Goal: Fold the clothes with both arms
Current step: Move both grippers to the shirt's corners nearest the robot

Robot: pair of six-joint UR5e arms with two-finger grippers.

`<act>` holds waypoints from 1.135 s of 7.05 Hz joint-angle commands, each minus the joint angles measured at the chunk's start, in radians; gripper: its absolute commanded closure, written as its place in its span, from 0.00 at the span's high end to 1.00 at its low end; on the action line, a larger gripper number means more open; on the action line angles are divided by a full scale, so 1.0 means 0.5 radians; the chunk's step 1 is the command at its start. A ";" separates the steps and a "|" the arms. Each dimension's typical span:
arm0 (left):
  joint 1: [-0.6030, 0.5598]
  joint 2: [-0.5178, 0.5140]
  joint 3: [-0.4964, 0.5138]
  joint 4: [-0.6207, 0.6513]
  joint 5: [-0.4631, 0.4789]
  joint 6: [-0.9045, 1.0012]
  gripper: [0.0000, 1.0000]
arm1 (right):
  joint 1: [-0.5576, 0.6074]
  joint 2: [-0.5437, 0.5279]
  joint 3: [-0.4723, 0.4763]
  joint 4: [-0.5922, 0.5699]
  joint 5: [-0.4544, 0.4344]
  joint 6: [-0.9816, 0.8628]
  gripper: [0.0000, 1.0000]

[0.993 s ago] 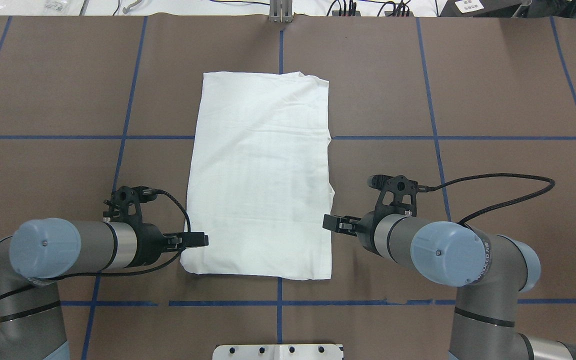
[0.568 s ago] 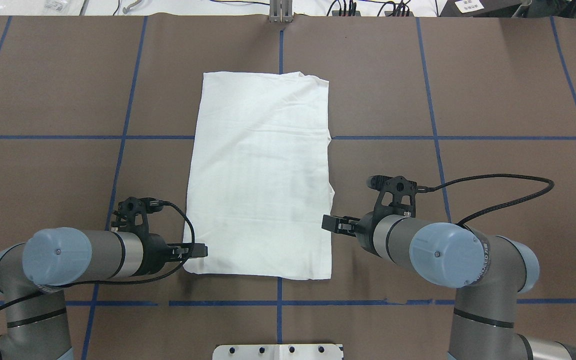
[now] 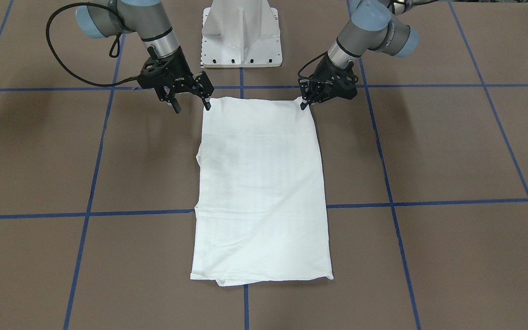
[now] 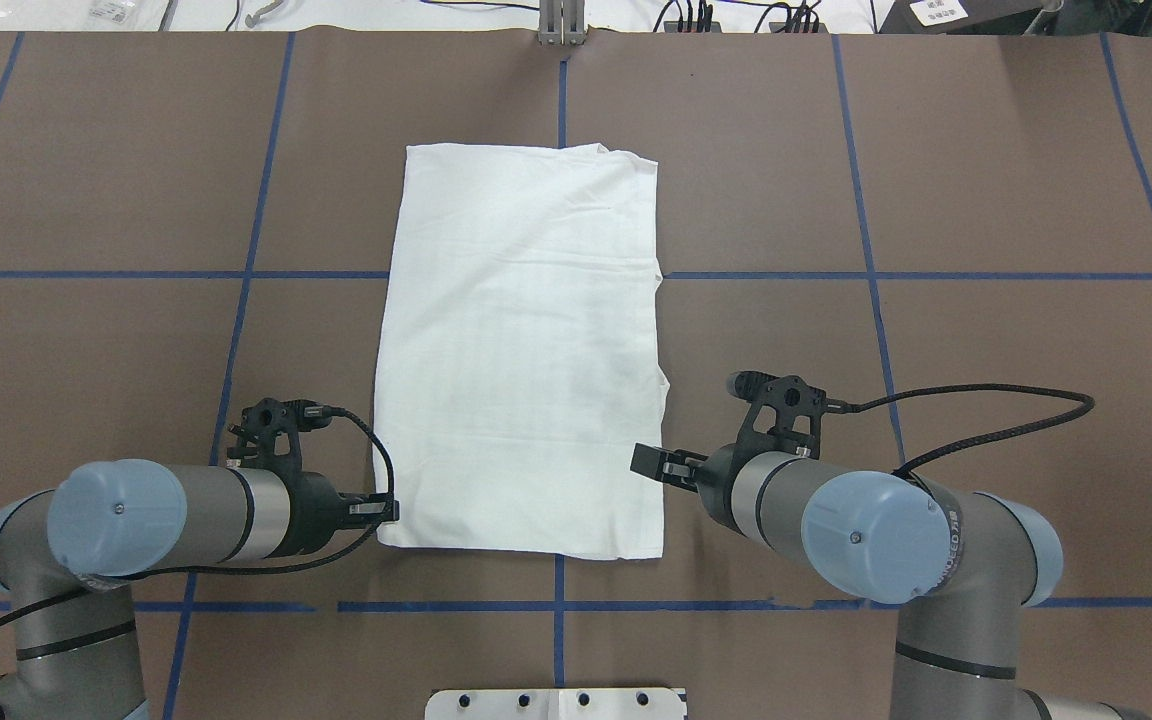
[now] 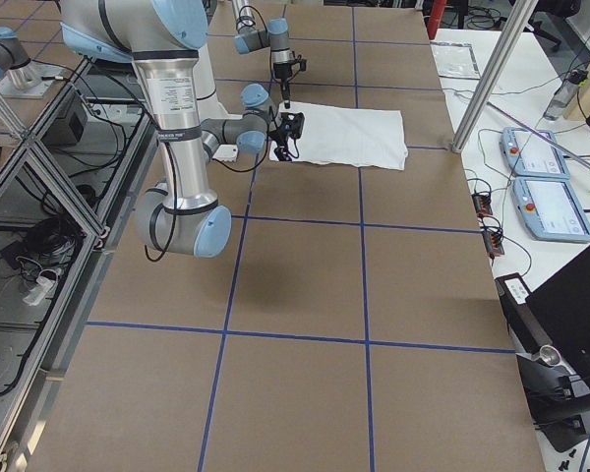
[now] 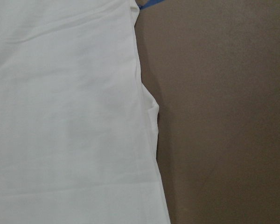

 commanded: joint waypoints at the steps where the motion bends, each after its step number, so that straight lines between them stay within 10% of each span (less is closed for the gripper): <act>1: 0.001 0.000 -0.008 0.000 0.003 -0.002 0.00 | -0.114 0.180 -0.027 -0.341 -0.001 0.348 1.00; 8: 0.001 -0.006 -0.029 0.000 0.003 -0.002 0.00 | -0.210 0.500 -0.211 -0.865 0.008 0.613 0.99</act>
